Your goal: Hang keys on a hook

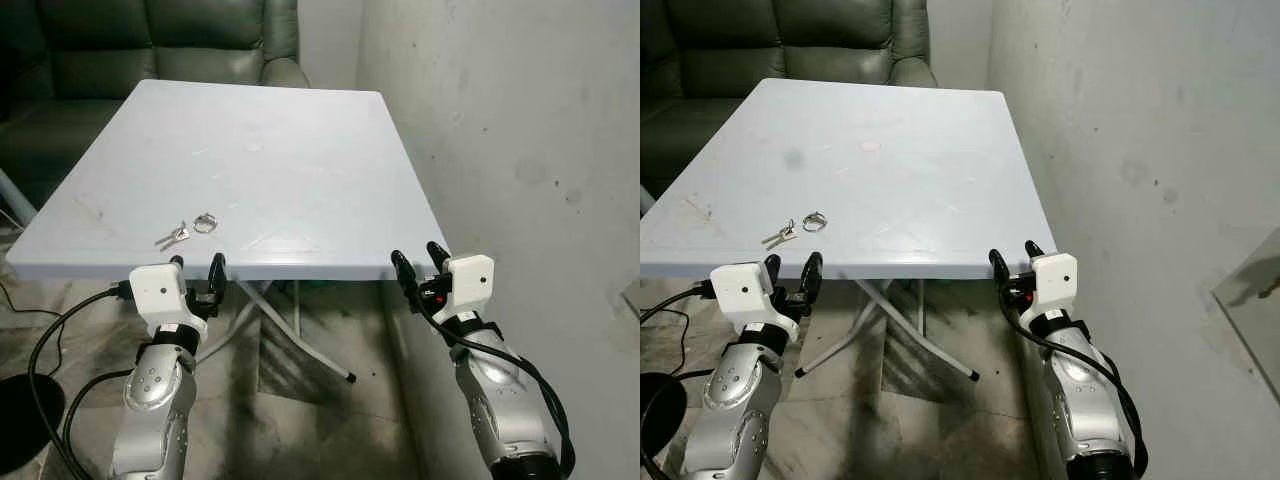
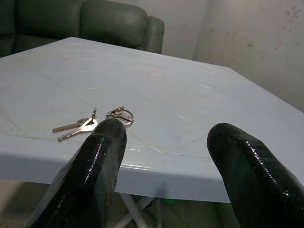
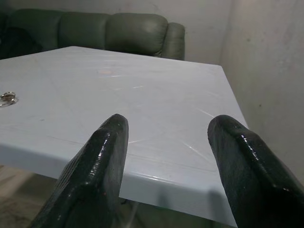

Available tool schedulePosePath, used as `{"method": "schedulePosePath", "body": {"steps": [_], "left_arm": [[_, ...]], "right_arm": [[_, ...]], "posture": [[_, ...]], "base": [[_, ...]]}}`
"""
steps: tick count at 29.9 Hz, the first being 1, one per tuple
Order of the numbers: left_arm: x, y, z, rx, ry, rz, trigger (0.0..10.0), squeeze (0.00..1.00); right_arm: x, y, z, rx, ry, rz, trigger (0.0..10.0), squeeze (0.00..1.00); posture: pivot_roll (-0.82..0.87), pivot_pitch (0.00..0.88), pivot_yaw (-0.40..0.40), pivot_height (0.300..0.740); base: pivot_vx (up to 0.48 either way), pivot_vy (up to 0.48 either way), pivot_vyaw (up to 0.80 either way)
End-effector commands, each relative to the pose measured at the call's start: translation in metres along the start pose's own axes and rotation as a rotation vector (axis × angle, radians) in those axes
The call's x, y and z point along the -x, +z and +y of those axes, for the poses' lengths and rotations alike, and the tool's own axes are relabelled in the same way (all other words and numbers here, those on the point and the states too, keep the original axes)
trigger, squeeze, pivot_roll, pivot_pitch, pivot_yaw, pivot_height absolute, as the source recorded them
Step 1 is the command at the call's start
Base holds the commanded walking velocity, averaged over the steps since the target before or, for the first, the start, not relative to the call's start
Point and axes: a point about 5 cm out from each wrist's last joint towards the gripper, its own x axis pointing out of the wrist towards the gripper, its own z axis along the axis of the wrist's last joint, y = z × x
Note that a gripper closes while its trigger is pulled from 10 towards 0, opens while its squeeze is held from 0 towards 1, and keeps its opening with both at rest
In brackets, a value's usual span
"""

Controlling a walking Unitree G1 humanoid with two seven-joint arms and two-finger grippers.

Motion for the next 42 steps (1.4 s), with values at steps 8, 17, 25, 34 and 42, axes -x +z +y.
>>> {"method": "schedulePosePath", "body": {"steps": [8,17,25,34,42], "left_arm": [[-0.0013,0.0024,0.0000,0.000,0.004,0.001,10.0,0.00],[-0.0013,0.0017,-0.0004,0.003,0.003,0.006,10.0,0.00],[-0.0011,0.0013,-0.0011,0.002,0.001,0.009,10.0,0.00],[-0.0014,0.0007,-0.0019,0.001,-0.001,0.010,10.0,0.00],[-0.0017,0.0008,-0.0023,0.000,-0.006,0.011,10.0,0.00]], "right_arm": [[0.0000,0.0044,0.0023,-0.014,0.015,-0.009,10.0,0.00],[0.0001,0.0049,0.0031,-0.018,0.019,-0.010,10.0,0.00],[0.0006,0.0045,0.0048,-0.021,0.027,-0.006,10.0,0.00],[0.0004,0.0045,0.0063,-0.023,0.036,-0.005,10.0,0.00],[0.0006,0.0044,0.0069,-0.022,0.039,-0.004,10.0,0.00]], "posture": [[-0.08,0.000,-0.042,0.728],[-0.08,0.000,-0.043,0.728],[-0.08,0.000,-0.045,0.728],[-0.08,0.000,-0.046,0.728],[-0.08,0.000,-0.045,0.728]], "base": [[0.000,0.269,0.00],[0.000,0.430,0.00],[0.000,0.480,0.00],[0.000,0.480,0.00],[0.000,0.480,0.00]]}}
